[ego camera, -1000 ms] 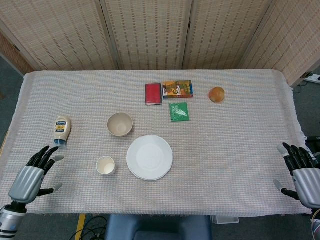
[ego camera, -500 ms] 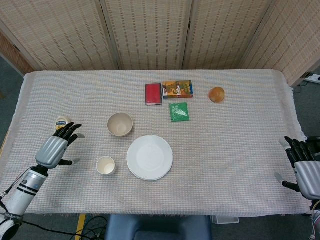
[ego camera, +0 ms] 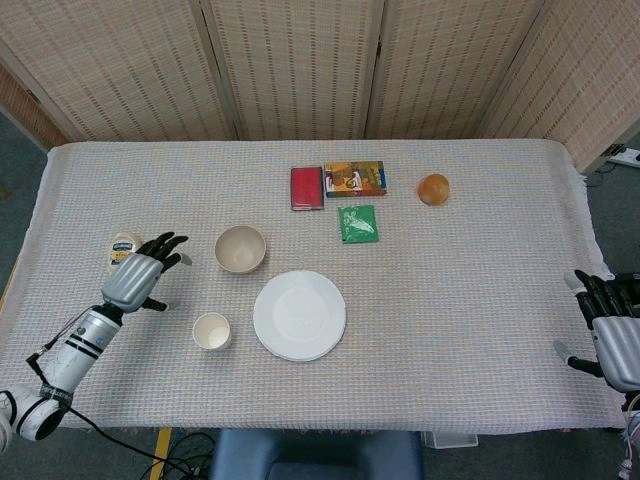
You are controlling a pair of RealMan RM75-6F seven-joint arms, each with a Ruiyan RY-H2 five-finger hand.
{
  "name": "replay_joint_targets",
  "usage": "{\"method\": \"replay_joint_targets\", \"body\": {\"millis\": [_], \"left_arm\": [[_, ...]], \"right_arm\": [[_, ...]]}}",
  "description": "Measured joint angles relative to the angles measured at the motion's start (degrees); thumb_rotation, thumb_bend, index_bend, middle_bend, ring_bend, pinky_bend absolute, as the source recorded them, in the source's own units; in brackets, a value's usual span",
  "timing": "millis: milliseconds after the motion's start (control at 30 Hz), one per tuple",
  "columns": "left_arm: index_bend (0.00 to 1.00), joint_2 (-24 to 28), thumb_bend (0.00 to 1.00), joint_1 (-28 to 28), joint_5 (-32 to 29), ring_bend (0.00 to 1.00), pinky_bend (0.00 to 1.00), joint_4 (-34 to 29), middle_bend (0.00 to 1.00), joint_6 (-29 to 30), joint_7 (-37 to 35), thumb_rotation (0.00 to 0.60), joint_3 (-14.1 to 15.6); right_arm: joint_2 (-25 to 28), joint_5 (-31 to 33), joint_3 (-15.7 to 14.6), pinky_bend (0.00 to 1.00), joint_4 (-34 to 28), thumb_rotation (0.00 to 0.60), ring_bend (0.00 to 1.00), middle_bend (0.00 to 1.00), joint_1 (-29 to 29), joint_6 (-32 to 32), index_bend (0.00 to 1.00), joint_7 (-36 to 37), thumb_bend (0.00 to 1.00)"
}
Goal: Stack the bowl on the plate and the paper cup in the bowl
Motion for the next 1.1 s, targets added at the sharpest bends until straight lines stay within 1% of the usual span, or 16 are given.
{"method": "replay_joint_targets", "body": {"millis": [167,400,667,867,1100], "left_arm": [[0.34,-3.0,0.16,-3.1,0.3,0.03,0.20,5.5,0.13,-2.0,-3.5,0.600,0.4],[0.36,-6.8,0.21,-7.3,1.2,0.03,0.20,12.4,0.13,-3.7,-8.4,0.600,1.3],[0.42,-10.6,0.27,-11.2,2.2,0.03,0.20,17.3,0.13,-3.7,-10.9,0.600,2.1],[0.43,-13.3,0.28,-13.0,2.6,0.03,0.20,20.5,0.14,-3.7,-12.4,0.600,2.8],[0.43,-17.0,0.29,-14.1,2.6,0.03,0.20,25.9,0.14,-4.3,-15.4,0.600,4.5]], "right_arm": [[0.1,1.6,0.5,0.00,0.4,0.600,0.00,0.02,0.7,-1.4,0.00,0.4,0.26],[0.1,3.1,1.0,0.00,0.7,0.600,0.00,0.02,0.7,-1.5,0.00,0.6,0.26],[0.0,5.1,1.5,0.00,0.9,0.600,0.00,0.02,1.2,-2.8,0.00,0.2,0.26],[0.3,5.4,1.7,0.00,1.0,0.600,0.00,0.02,0.9,-2.1,0.00,1.1,0.26],[0.8,5.6,1.8,0.00,1.1,0.600,0.00,0.02,0.4,-1.6,0.00,2.1,0.26]]}}
